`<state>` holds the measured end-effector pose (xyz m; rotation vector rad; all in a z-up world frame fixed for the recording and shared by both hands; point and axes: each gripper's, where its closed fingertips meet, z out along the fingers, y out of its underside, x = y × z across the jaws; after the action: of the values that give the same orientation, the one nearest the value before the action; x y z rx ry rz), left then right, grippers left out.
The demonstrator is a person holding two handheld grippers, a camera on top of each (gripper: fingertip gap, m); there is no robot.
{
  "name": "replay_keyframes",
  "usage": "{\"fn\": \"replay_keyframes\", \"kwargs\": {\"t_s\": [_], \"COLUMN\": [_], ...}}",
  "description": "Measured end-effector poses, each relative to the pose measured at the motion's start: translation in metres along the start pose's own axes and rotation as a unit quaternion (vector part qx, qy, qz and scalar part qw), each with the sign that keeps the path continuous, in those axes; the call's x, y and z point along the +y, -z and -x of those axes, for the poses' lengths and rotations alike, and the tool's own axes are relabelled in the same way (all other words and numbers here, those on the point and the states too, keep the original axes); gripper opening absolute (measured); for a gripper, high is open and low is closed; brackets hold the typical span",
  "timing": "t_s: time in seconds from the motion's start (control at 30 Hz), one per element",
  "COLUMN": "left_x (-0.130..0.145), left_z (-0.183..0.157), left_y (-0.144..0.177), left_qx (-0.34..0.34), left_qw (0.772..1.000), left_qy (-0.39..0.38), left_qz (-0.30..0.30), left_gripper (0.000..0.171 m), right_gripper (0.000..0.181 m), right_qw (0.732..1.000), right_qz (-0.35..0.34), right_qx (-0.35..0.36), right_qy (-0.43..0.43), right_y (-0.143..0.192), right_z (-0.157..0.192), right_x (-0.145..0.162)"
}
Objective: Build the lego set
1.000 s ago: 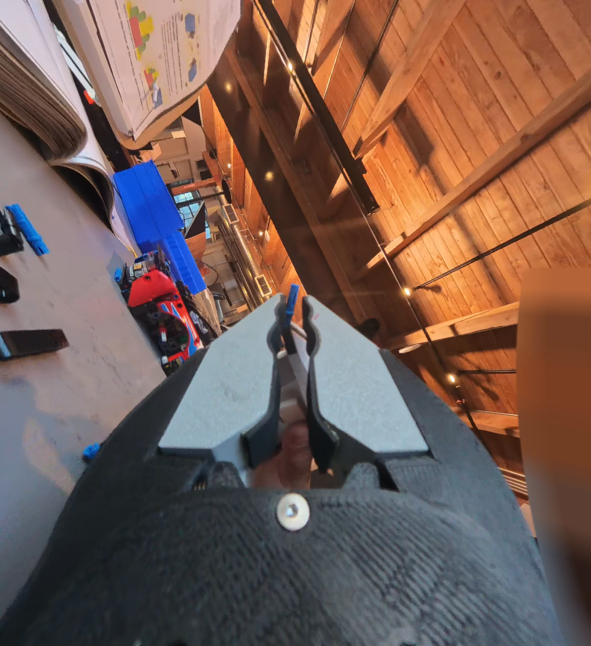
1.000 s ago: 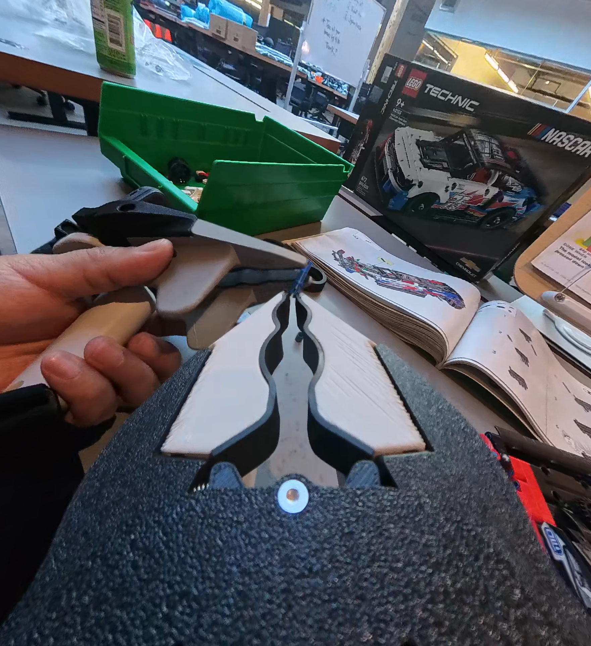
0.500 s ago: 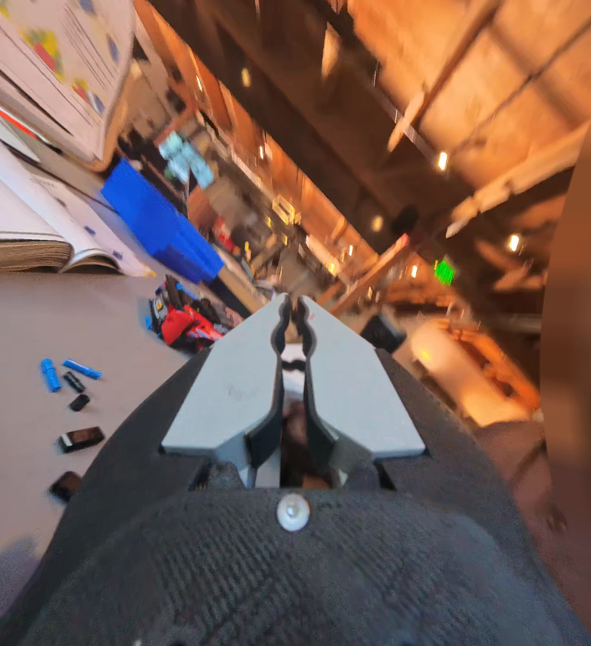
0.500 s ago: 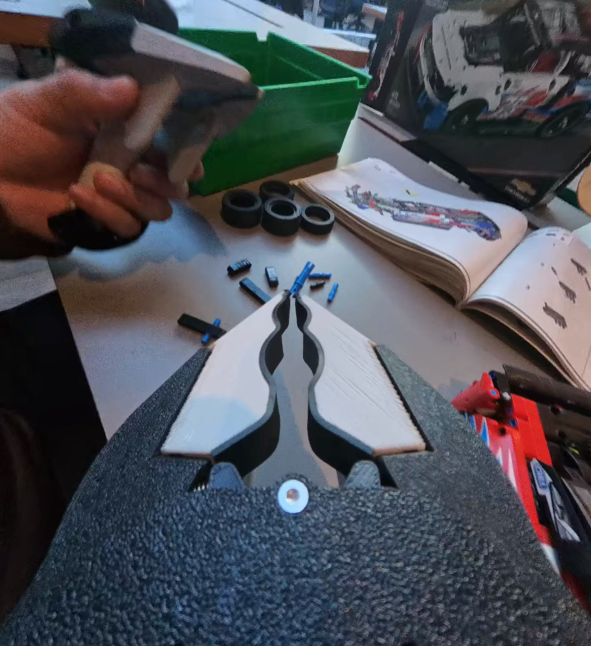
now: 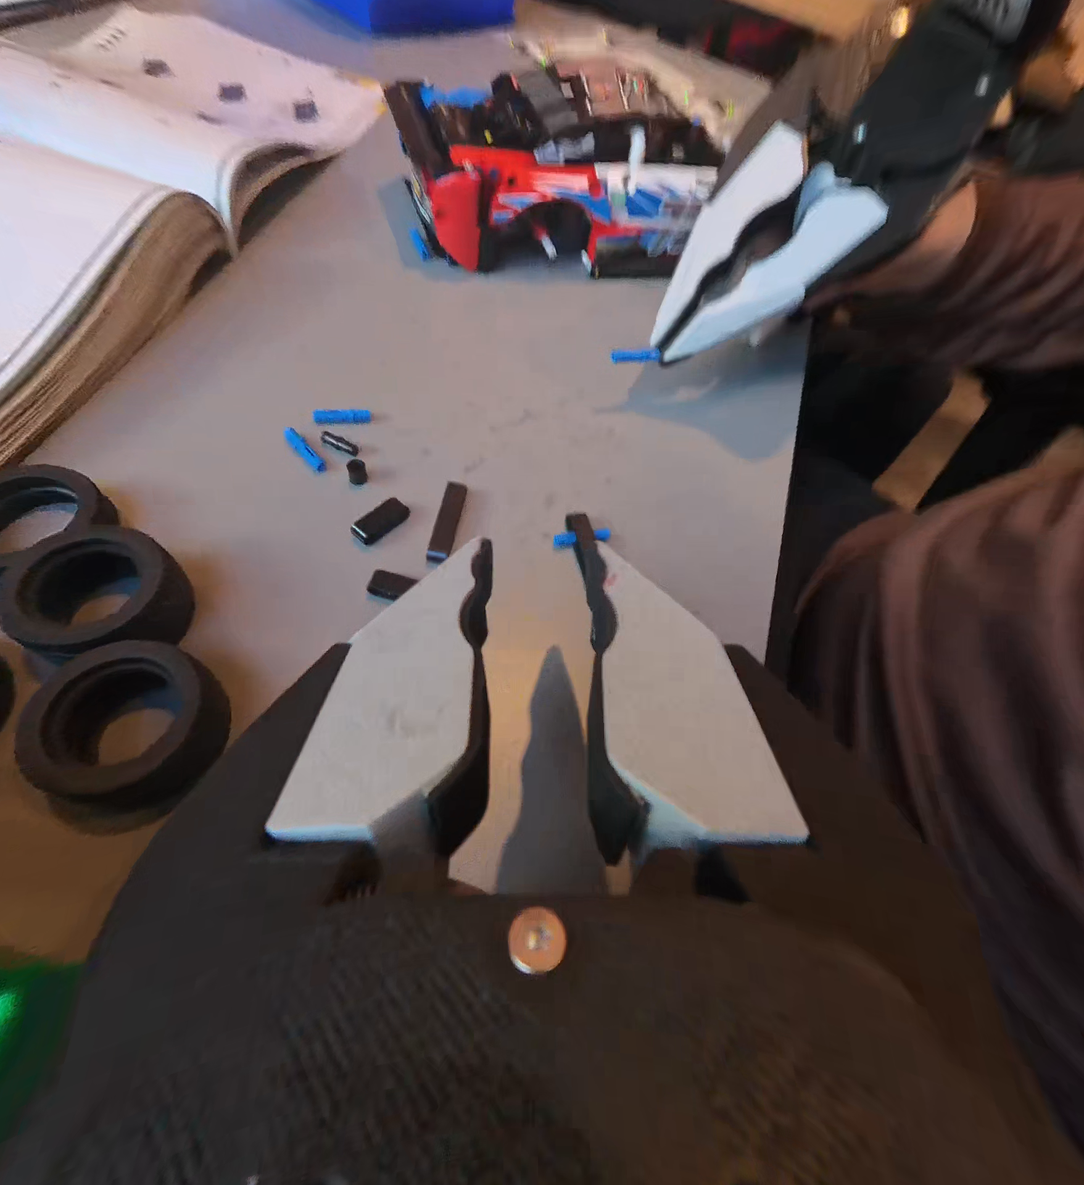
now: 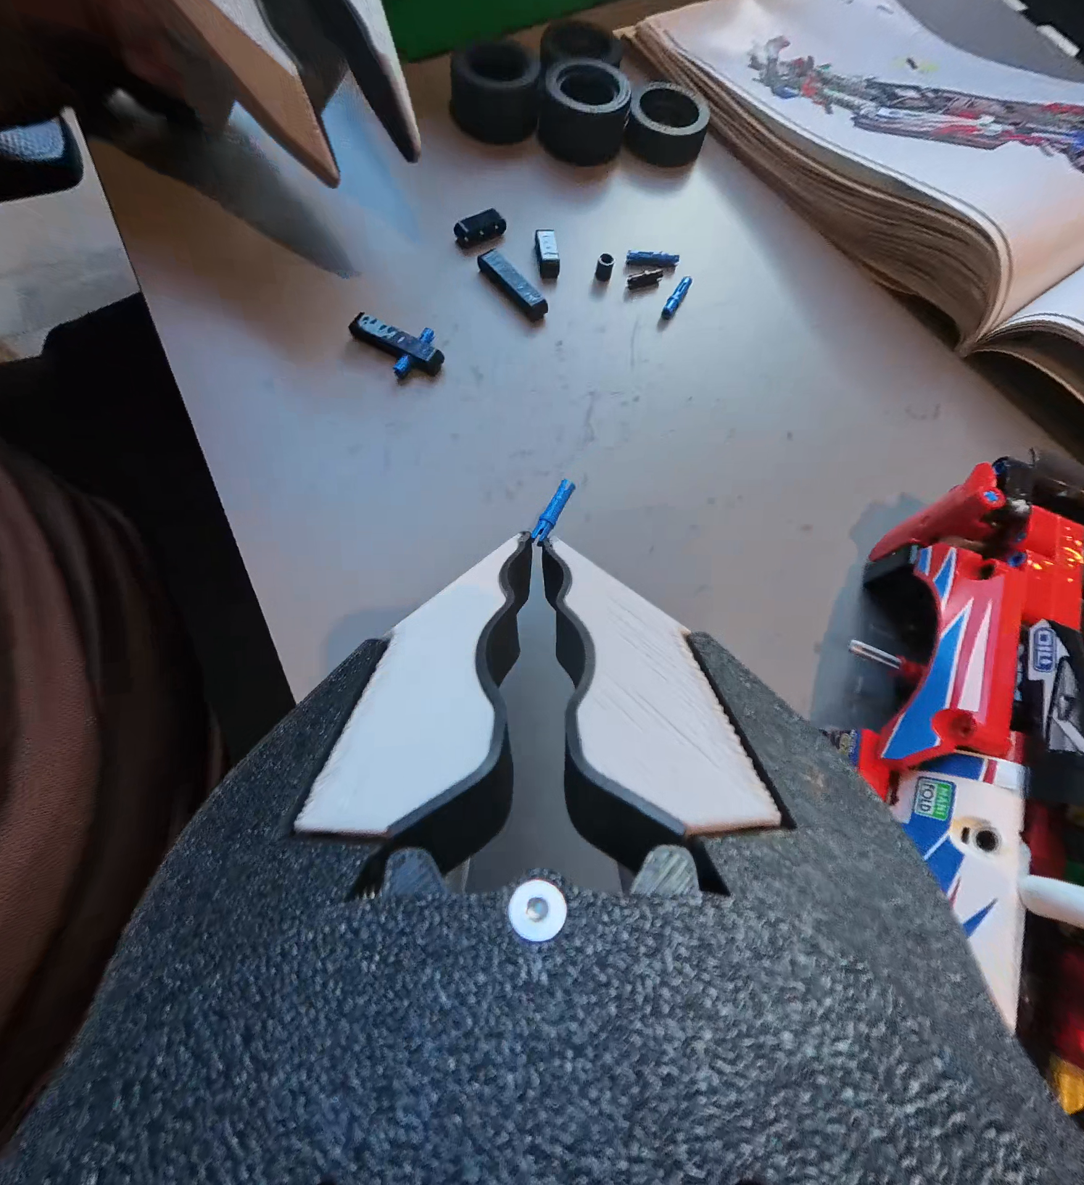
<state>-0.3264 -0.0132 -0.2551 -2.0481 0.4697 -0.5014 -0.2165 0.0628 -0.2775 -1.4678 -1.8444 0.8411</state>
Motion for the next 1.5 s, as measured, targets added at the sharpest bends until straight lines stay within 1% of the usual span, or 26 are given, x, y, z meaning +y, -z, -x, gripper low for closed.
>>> {"fn": "replay_keyframes", "kwargs": {"t_s": [0.13,0.2,0.27,0.4,0.53,0.63,0.73,0.87,0.93,0.97,1.0,1.03,1.07,1.1,1.17,1.27,1.4,1.5], "left_x": [0.014,0.020,0.029,0.046,0.043,0.042,0.040,0.037,0.027,0.018,0.009,0.002,-0.003,-0.005,-0.004,0.009,0.027,0.026], "left_z": [-0.004,-0.007,-0.013,-0.013,-0.013,-0.022,-0.044,-0.066,-0.081,-0.083,-0.077,-0.064,-0.047,-0.035,-0.032,-0.033,-0.027,-0.028], "left_y": [0.000,-0.003,-0.007,-0.010,-0.013,-0.019,-0.031,-0.044,-0.038,-0.035,-0.032,-0.032,-0.032,-0.034,-0.039,-0.048,-0.055,-0.057], "left_qx": [-0.007,0.009,0.037,0.048,0.060,0.077,0.110,0.126,0.156,0.159,0.142,0.109,0.066,0.039,0.037,0.028,0.010,0.003], "left_qw": [0.996,0.995,0.994,0.986,0.985,0.984,0.978,0.969,0.966,0.969,0.974,0.980,0.986,0.988,0.989,0.984,0.975,0.975], "left_qy": [-0.072,-0.072,-0.058,-0.071,-0.066,-0.072,-0.094,-0.146,-0.156,-0.153,-0.144,-0.132,-0.115,-0.097,-0.072,-0.087,-0.088,-0.094], "left_qz": [0.052,0.067,0.085,0.143,0.146,0.147,0.150,0.154,0.132,0.115,0.104,0.101,0.104,0.111,0.123,0.152,0.201,0.199], "left_gripper": [0.029,0.031,0.030,0.023,0.018,0.016,0.014,0.012,0.013,0.013,0.013,0.017,0.025,0.034,0.042,0.050,0.052,0.051], "right_gripper": [0.003,0.003,0.003,0.003,0.003,0.003,0.003,0.003,0.003,0.003,0.003,0.003,0.003,0.003,0.003,0.004,0.004,0.004], "right_qw": [1.000,1.000,0.999,0.998,0.996,0.994,0.993,0.989,0.986,0.986,0.985,0.984,0.984,0.983,0.981,0.979,0.976,0.976], "right_qz": [0.004,-0.002,0.000,0.008,0.020,0.026,0.035,0.022,0.014,0.012,0.011,0.010,0.008,0.005,0.005,0.019,0.030,0.030], "right_qx": [-0.009,-0.031,-0.043,-0.058,-0.075,-0.075,-0.078,-0.107,-0.122,-0.124,-0.125,-0.125,-0.127,-0.132,-0.138,-0.133,-0.113,-0.115], "right_qy": [0.008,-0.004,0.004,0.028,0.053,0.077,0.085,0.102,0.110,0.114,0.119,0.123,0.127,0.131,0.139,0.155,0.185,0.181], "right_y": [0.003,0.003,0.002,0.002,-0.001,-0.004,-0.006,-0.004,-0.004,-0.004,-0.005,-0.007,-0.008,-0.010,-0.013,-0.017,-0.020,-0.020], "right_z": [-0.001,0.001,0.001,0.001,0.004,0.005,0.008,0.023,0.031,0.033,0.034,0.036,0.037,0.040,0.044,0.046,0.043,0.043], "right_x": [0.004,0.004,0.006,0.010,0.014,0.015,0.017,0.013,0.010,0.009,0.007,0.006,0.004,0.002,-0.001,0.003,0.008,0.008]}}
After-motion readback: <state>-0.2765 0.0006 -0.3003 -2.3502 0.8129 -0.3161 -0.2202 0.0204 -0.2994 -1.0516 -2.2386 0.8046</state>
